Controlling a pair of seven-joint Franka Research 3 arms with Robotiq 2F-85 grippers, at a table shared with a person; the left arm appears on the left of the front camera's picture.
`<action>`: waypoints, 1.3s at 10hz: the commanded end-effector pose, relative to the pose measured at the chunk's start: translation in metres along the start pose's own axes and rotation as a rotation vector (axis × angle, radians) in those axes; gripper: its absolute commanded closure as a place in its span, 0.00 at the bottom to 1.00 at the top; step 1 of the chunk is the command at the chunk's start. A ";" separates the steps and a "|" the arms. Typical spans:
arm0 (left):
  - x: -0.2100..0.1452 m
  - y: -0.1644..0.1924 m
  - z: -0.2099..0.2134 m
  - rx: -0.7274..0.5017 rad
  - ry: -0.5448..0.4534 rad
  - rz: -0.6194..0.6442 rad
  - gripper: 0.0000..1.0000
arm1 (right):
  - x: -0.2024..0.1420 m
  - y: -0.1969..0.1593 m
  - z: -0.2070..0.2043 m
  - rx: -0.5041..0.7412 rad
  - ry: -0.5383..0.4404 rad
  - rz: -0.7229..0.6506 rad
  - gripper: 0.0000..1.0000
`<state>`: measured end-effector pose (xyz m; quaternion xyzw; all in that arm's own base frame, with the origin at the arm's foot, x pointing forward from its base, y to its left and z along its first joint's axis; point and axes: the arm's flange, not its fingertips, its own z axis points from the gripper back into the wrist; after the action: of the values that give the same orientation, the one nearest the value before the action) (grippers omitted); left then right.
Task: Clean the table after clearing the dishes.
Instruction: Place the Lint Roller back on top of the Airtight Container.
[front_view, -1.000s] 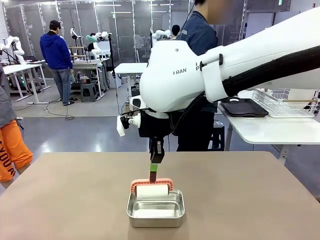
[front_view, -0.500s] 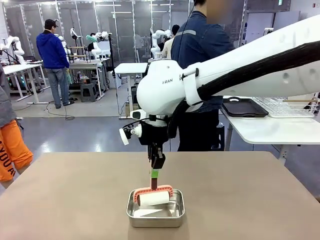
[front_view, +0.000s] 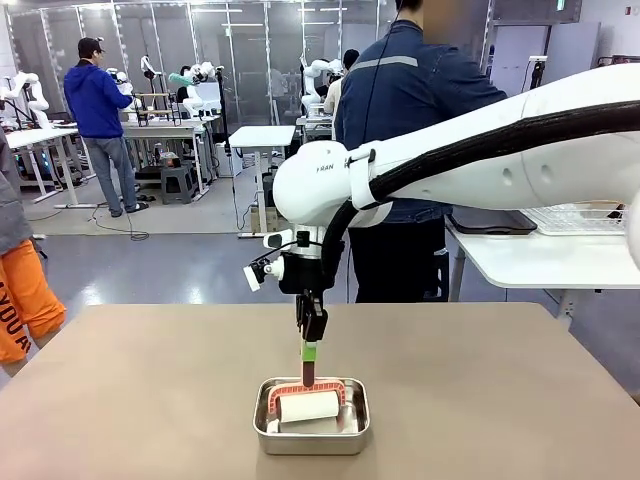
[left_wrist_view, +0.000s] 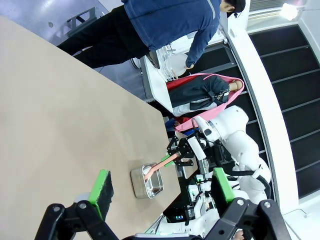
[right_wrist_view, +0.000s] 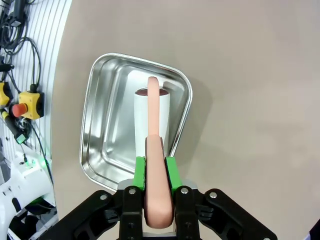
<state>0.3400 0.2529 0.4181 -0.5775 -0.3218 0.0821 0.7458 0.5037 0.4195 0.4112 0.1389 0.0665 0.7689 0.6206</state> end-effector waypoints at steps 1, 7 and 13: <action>-0.002 -0.001 0.003 -0.007 0.007 -0.007 0.00 | 0.008 -0.009 0.004 0.035 -0.005 -0.059 0.79; -0.002 -0.001 0.003 -0.007 0.007 -0.007 0.00 | 0.005 -0.022 0.002 0.014 0.028 -0.175 0.45; -0.002 -0.001 0.003 -0.007 0.007 -0.007 0.00 | 0.001 -0.012 0.024 -0.070 0.015 -0.176 0.00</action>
<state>0.3400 0.2529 0.4181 -0.5775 -0.3218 0.0821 0.7458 0.5307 0.4238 0.4277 0.1192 0.0647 0.7186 0.6821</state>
